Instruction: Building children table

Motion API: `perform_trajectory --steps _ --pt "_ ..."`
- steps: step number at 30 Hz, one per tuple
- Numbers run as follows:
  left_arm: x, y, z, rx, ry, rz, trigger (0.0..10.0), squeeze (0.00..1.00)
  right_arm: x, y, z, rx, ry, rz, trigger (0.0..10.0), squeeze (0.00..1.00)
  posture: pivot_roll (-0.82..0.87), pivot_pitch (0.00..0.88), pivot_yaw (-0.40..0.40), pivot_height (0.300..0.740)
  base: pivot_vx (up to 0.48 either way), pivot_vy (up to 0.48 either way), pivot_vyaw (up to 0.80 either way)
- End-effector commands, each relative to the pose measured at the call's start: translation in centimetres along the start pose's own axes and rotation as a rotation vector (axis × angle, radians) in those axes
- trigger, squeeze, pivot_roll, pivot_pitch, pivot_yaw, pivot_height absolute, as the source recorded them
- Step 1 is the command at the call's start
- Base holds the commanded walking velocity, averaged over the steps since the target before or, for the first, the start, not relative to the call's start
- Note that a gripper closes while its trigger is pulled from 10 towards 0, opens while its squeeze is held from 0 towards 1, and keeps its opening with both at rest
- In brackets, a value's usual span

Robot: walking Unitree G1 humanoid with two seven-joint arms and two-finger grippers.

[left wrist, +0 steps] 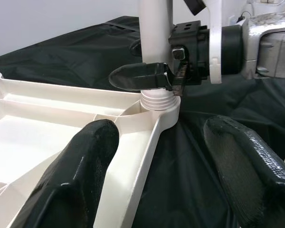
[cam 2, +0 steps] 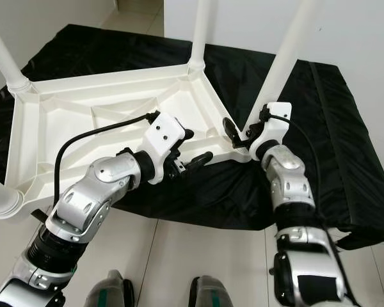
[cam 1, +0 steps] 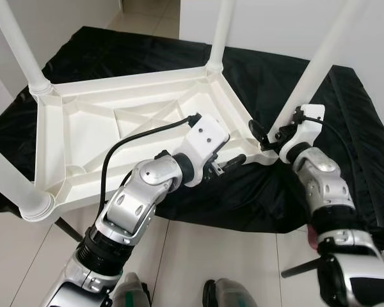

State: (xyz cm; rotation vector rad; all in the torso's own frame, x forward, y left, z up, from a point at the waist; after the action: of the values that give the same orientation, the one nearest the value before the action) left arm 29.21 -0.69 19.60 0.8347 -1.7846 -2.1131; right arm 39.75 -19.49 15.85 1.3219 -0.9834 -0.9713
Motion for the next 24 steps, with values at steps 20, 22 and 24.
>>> perform_trajectory --steps 20,22,24 --pt "-0.1 0.1 0.1 -0.003 -0.004 -0.009 10.0 0.0 1.3 -1.4 0.2 -0.007 -0.034 -0.073 0.0 0.0 -0.04 0.011 -0.031 0.74 0.0 0.0 0.0" --pt "-0.1 0.0 0.1 -0.004 -0.005 -0.009 10.0 0.0 1.3 -1.3 0.2 0.001 -0.049 -0.077 0.0 0.0 -0.04 0.011 -0.031 0.74 0.0 0.0 0.0" --pt "0.0 0.0 0.1 -0.005 -0.008 -0.009 10.0 0.0 1.0 -1.2 0.2 0.017 -0.099 -0.082 0.0 0.0 -0.04 0.014 -0.029 0.74 0.0 0.0 0.0"
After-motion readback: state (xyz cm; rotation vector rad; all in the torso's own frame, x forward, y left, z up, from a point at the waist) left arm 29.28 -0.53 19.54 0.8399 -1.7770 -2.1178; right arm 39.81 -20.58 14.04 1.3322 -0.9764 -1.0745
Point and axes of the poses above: a point about 5 cm out from each wrist's last joint towards the gripper, its own z axis pointing back from the gripper into the wrist, its own y axis along the axis of the wrist's last joint, x = y × z, the point moved 4 cm from there along -z, pointing out of the wrist towards the gripper, and after that the axes turned 4 degrees about -z, right-handed, at the moved point
